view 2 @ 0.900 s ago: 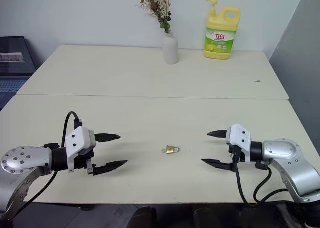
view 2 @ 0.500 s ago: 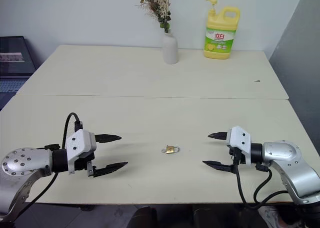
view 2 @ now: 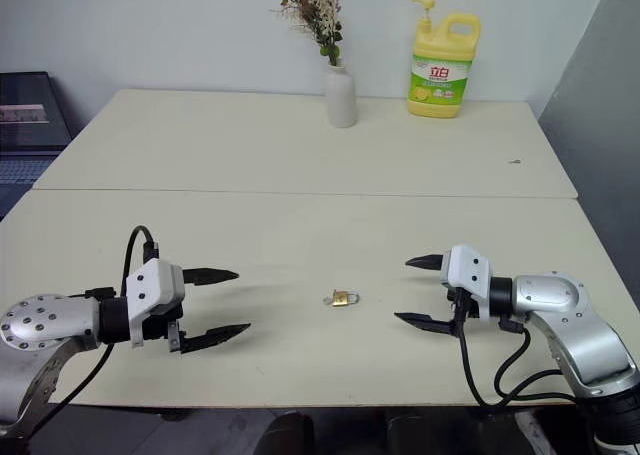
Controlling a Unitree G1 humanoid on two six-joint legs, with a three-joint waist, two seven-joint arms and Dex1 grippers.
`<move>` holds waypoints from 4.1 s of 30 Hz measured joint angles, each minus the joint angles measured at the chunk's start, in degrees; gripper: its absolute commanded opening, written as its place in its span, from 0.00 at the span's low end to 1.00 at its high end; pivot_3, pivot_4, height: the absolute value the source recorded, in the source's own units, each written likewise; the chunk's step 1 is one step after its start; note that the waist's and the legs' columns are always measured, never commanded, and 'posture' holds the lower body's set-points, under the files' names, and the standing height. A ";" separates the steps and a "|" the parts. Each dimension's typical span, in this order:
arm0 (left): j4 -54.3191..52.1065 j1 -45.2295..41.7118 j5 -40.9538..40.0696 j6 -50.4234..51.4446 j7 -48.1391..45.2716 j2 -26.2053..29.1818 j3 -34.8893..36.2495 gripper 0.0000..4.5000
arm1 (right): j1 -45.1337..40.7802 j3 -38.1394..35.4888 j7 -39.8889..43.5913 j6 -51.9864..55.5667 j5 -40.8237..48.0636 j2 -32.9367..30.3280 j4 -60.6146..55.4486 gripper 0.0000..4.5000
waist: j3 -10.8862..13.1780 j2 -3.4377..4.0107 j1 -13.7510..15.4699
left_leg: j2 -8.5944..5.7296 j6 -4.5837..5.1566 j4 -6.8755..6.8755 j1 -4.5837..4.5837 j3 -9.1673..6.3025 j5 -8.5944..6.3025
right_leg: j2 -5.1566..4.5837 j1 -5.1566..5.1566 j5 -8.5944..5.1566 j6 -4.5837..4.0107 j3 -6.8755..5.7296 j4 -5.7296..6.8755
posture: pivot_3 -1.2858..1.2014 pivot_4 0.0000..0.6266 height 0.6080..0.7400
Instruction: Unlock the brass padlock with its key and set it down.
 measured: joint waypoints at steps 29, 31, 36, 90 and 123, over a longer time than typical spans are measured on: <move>-5.16 4.90 2.05 -3.64 -2.73 1.17 -0.04 1.00 | -18.94 26.72 -8.39 11.69 -18.08 19.42 14.17 1.00 | -0.01 -0.01 -0.77 | 0.05 0.00 -0.01 -0.08 0.00 0.00 | 0.04 -0.17 -0.03 -0.09 -0.02 0.07 | 0.52 0.24 1.00; -5.19 4.03 2.18 -3.64 -2.65 1.16 -0.74 1.00 | -19.85 26.73 -8.23 11.94 -18.24 19.68 14.93 1.00 | -0.01 -0.01 -0.82 | 0.05 0.00 0.00 -0.08 0.00 0.00 | 0.04 -0.16 -0.03 -0.09 -0.01 0.08 | 0.52 0.24 1.00; -5.19 3.37 2.64 -3.43 -2.28 1.17 -1.00 1.00 | -20.22 26.70 -7.66 12.93 -18.17 19.67 15.04 1.00 | -0.01 -0.01 -0.83 | 0.05 0.00 -0.01 -0.09 0.00 0.00 | 0.04 -0.17 -0.03 -0.10 -0.01 0.07 | 0.52 0.24 1.00; 8.73 -38.77 -15.24 27.88 3.59 -18.49 -13.26 1.00 | -6.48 8.90 -40.13 -41.66 -50.66 1.97 5.16 0.21 | -0.03 -0.05 -0.01 | -0.04 0.00 0.07 -0.08 -0.05 0.01 | 0.07 -0.05 0.16 -0.28 0.06 0.10 | 0.52 0.24 1.00; 20.59 -45.74 -9.86 23.90 -4.01 -23.69 -19.26 0.00 | -8.83 8.75 -35.09 -44.37 -49.39 7.20 6.08 0.21 | -0.03 -0.05 0.26 | -0.06 -0.01 0.09 -0.08 -0.09 0.02 | 0.07 -0.02 0.18 -0.31 0.04 0.12 | 0.52 0.24 1.00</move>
